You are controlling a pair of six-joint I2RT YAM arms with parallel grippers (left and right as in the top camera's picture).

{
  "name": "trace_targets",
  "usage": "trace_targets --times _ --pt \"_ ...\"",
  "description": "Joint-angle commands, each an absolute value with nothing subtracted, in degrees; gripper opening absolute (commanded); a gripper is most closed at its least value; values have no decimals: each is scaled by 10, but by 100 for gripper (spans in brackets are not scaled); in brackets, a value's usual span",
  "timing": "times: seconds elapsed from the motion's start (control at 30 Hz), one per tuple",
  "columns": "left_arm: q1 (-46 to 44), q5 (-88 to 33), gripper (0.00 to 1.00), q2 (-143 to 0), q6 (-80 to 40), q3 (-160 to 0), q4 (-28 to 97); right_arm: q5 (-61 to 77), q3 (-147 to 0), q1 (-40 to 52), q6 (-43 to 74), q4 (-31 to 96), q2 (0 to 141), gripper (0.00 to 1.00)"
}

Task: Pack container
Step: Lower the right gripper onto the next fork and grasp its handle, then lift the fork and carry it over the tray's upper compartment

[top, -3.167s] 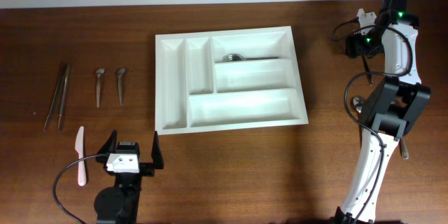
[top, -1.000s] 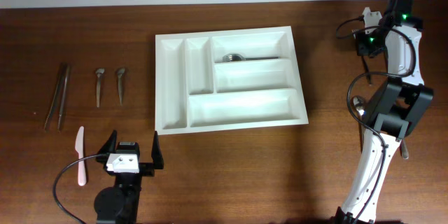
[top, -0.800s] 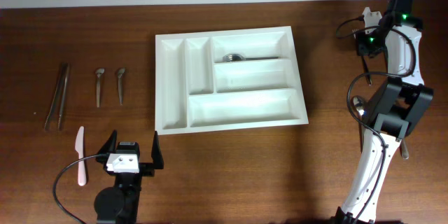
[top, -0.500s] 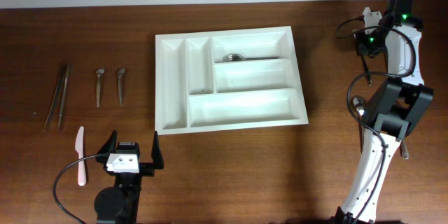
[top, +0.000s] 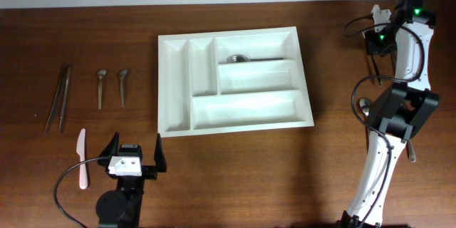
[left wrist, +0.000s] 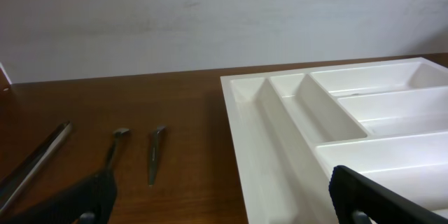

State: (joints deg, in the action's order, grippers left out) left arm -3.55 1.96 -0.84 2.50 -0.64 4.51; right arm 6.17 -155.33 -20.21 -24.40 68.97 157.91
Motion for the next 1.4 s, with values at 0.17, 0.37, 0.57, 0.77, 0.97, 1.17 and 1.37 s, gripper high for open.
trace_targets --times 0.17,0.37,0.57,0.77,0.97,1.17,1.37 --pt "-32 17 99 -4 22 -5 48 117 -1670 -190 -328 774 1584 4" --pt "-32 17 99 -4 22 -5 48 119 -1744 -138 -388 824 1579 4" --pt "-32 17 99 -4 22 -5 47 119 -1796 -50 -457 861 1579 4" --pt "-32 17 99 -4 22 -5 48 119 -1800 49 -493 877 1578 4" --pt "-32 17 99 -4 22 -5 48 128 -1800 114 -512 883 1579 4" --pt "-32 17 99 -4 22 -5 48 167 -1773 155 -575 908 1579 4" --pt "-32 17 99 -4 22 -5 48 168 -1712 160 -631 908 1579 4"
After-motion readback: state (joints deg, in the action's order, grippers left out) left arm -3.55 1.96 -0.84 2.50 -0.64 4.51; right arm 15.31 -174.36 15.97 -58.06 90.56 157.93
